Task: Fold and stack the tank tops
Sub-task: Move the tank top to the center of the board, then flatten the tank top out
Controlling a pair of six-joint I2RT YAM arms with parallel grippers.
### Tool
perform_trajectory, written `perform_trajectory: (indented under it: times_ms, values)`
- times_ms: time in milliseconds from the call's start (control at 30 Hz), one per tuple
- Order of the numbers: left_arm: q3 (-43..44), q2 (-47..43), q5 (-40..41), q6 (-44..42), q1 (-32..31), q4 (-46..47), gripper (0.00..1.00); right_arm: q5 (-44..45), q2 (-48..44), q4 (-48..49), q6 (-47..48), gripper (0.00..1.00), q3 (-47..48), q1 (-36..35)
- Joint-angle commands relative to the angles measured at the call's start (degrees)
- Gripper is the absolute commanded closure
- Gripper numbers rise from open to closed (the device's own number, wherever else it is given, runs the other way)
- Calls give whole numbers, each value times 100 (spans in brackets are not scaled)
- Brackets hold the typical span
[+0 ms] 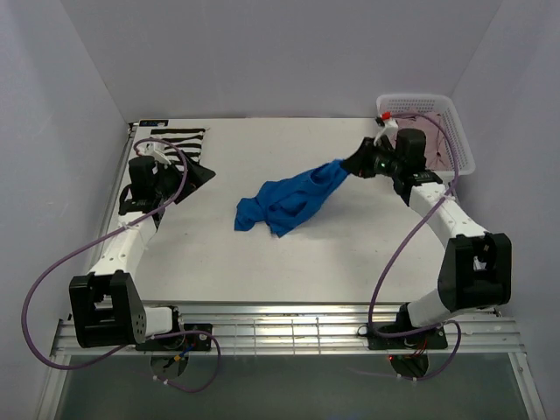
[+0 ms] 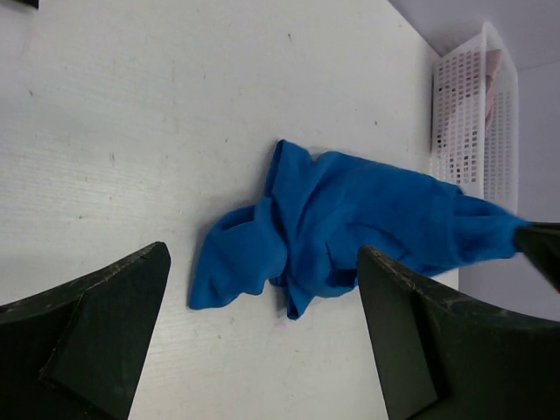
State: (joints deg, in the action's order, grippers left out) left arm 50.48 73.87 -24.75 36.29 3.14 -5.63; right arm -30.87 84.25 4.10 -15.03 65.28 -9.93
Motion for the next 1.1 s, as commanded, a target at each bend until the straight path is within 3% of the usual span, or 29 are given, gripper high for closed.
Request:
perform_trajectory:
  times_ms: [0,33,100,133,300,400,600,833,967,1067]
  values:
    - [-257,22,-222,150,-50,-351,2,-199,232,4,-765,64,-953,623]
    - [-310,66,-249,211,-128,-412,2,-69,311,-319,-687,36,-973,616]
    - [-521,40,-197,203,-217,-552,2,281,294,-829,-134,10,-746,380]
    - [-591,-3,-118,229,-478,-606,2,858,224,-1223,33,10,-649,265]
    - [-1004,-22,102,282,-762,-650,2,1942,-101,-1552,404,10,-463,-560]
    - [-1040,233,198,256,-893,-615,2,1997,-111,-1517,465,10,-420,-1131]
    - [-794,1154,217,115,-1140,-422,2,2462,829,-1851,1299,10,660,-2186]
    - [-522,1832,58,45,-1315,-9,2,2289,2216,-2131,1995,5,1996,-2531]
    - [-346,2184,85,-26,-1342,27,15,2173,2684,-2273,2021,0,2437,-2566]
    - [-311,2342,32,-122,-1412,97,21,2182,2913,-2334,1995,4,2560,-2575]
